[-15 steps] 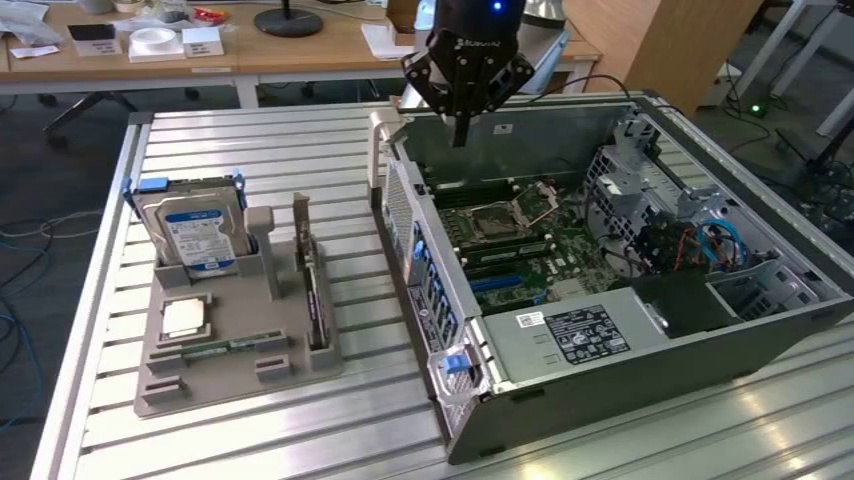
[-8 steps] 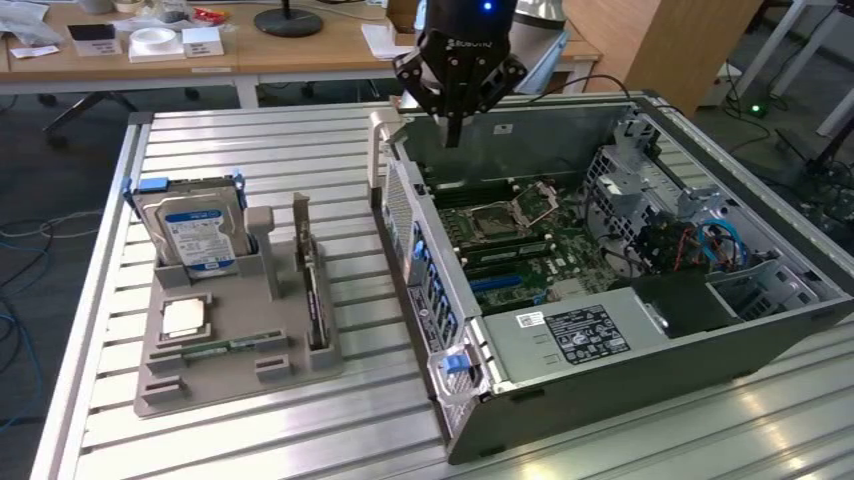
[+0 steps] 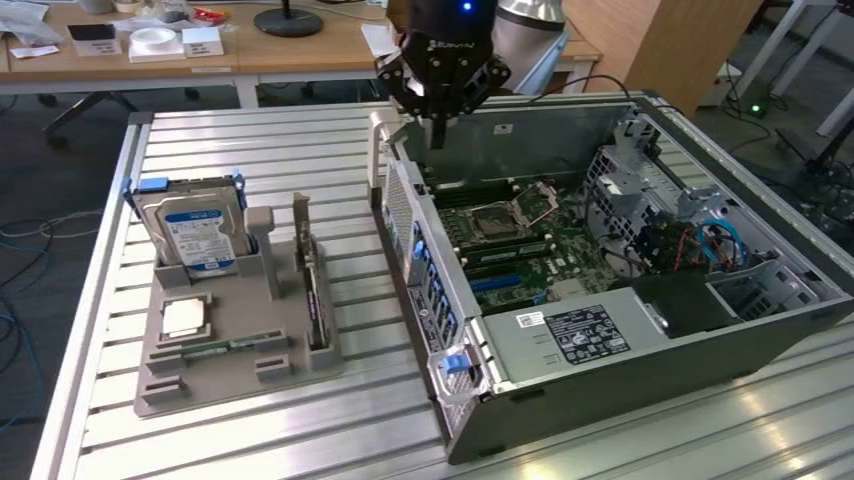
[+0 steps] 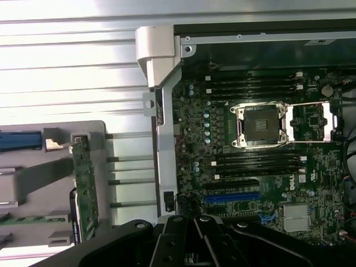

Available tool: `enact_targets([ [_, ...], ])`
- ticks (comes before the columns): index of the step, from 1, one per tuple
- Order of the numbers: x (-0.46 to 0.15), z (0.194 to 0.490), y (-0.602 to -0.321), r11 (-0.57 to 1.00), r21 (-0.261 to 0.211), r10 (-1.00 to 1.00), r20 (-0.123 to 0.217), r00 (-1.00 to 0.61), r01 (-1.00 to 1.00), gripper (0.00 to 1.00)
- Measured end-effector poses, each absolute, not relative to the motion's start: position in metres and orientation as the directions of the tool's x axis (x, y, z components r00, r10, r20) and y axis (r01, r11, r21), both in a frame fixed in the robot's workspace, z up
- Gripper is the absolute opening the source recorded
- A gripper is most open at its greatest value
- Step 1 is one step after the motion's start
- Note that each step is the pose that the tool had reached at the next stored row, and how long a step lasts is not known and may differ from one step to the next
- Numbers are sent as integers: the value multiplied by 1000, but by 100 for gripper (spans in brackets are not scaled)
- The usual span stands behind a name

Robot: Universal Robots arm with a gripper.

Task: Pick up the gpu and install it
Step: 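Reach for the gpu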

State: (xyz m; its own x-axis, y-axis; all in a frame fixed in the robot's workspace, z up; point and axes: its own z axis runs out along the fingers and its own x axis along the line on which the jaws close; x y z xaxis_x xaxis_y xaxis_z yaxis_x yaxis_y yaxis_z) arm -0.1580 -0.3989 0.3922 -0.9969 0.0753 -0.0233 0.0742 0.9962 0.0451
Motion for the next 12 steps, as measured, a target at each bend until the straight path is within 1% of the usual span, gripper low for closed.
enact_targets([
  [12,-188,391,-399,996,45,75,-23,-997,74,11],
])
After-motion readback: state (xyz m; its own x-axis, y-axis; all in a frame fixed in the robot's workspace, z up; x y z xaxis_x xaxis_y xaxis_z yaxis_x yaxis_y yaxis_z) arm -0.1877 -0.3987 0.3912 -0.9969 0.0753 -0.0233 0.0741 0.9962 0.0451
